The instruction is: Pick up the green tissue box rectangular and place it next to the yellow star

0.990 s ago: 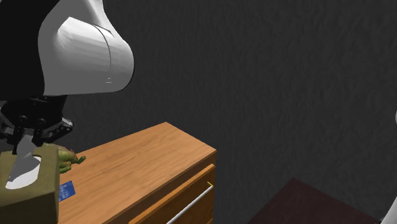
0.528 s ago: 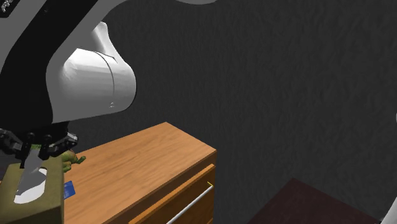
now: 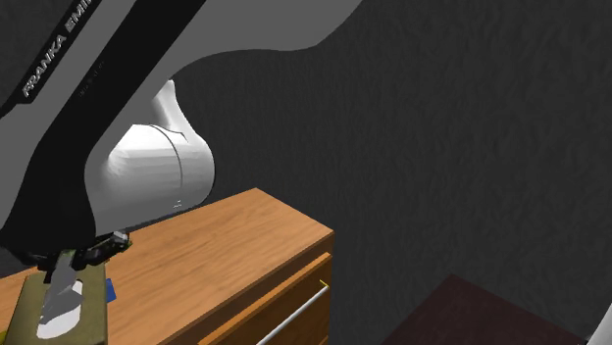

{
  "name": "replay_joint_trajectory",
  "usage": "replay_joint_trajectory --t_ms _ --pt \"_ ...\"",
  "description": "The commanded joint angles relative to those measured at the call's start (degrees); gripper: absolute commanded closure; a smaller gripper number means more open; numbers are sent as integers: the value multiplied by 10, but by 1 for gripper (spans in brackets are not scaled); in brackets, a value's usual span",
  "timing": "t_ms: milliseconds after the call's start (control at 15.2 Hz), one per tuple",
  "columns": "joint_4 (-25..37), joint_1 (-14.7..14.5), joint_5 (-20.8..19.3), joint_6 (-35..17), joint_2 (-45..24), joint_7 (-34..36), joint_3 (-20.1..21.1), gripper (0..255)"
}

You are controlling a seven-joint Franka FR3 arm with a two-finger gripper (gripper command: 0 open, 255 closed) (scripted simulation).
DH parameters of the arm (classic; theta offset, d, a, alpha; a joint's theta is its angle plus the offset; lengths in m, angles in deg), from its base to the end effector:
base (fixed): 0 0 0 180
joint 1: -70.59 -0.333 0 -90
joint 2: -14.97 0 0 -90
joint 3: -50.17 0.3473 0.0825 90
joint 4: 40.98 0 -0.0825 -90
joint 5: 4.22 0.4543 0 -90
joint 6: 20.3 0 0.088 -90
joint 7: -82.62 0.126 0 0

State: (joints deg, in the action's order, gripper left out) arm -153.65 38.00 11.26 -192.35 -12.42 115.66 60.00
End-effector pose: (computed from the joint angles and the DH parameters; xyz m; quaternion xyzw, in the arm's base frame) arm 0.5545 0.4717 0.2494 -0.9560 0.0647 -0.1599 0.2373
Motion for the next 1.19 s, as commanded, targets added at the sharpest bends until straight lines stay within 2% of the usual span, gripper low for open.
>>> replay_joint_trajectory --t_ms 0,594,1122 --pt "2 3 1 -11 -13 -4 3 255" --pt "10 15 5 -61 -72 -22 20 255" --pt "10 15 5 -61 -72 -22 20 255"
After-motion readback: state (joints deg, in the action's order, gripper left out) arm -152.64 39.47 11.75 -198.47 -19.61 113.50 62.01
